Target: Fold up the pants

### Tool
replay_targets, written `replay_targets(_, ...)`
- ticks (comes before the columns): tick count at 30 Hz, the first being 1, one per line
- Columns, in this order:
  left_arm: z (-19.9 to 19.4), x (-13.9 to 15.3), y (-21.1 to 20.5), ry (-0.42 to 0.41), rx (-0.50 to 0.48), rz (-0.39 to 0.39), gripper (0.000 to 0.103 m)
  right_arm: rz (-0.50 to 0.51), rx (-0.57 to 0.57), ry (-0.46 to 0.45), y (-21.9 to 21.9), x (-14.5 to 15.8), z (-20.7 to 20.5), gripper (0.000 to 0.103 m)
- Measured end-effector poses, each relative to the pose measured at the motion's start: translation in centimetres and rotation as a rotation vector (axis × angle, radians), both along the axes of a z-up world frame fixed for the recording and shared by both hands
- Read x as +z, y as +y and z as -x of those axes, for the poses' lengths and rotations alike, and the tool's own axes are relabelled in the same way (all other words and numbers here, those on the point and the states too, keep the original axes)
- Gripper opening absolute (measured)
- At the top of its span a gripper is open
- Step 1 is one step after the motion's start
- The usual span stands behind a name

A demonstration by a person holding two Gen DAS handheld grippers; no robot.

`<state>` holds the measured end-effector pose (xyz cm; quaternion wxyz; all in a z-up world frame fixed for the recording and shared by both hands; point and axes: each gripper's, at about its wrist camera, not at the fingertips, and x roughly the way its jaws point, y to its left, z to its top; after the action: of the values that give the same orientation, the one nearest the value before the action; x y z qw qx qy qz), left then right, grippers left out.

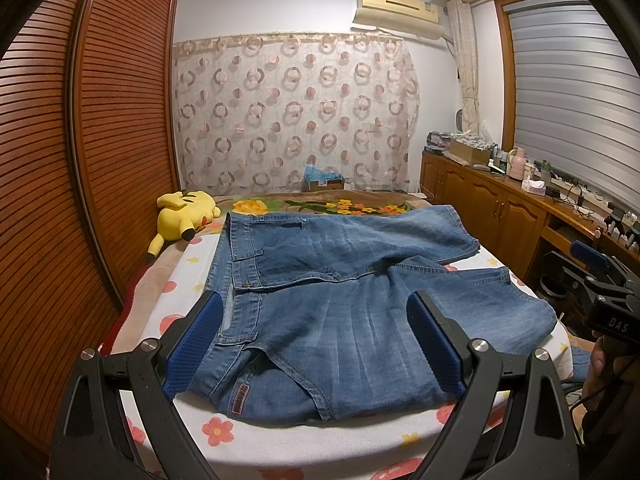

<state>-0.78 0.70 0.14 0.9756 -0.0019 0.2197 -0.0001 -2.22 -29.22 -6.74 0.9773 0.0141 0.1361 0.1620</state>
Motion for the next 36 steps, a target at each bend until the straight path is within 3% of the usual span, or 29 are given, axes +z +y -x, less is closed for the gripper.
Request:
replay_targets(6, -0.5, 0.2, 0.8, 0.03, 0.005, 0.004, 0.094, 0.007, -0.001, 0.017, -0.3, -0.5, -0.4, 0.103)
replay_targets(31, -4.3, -6.7, 3.7, 0.174, -0.022, 0.041, 0.094, 0.096, -0.022, 0.163, -2.1, -1.2, -2.9, 0.098)
replay_targets(36, -4.8, -8.2, 4.7, 0.215, -0.034, 0.014, 0.094, 0.098, -0.019, 0.209, -3.1, -1.1, -3.0, 0.095)
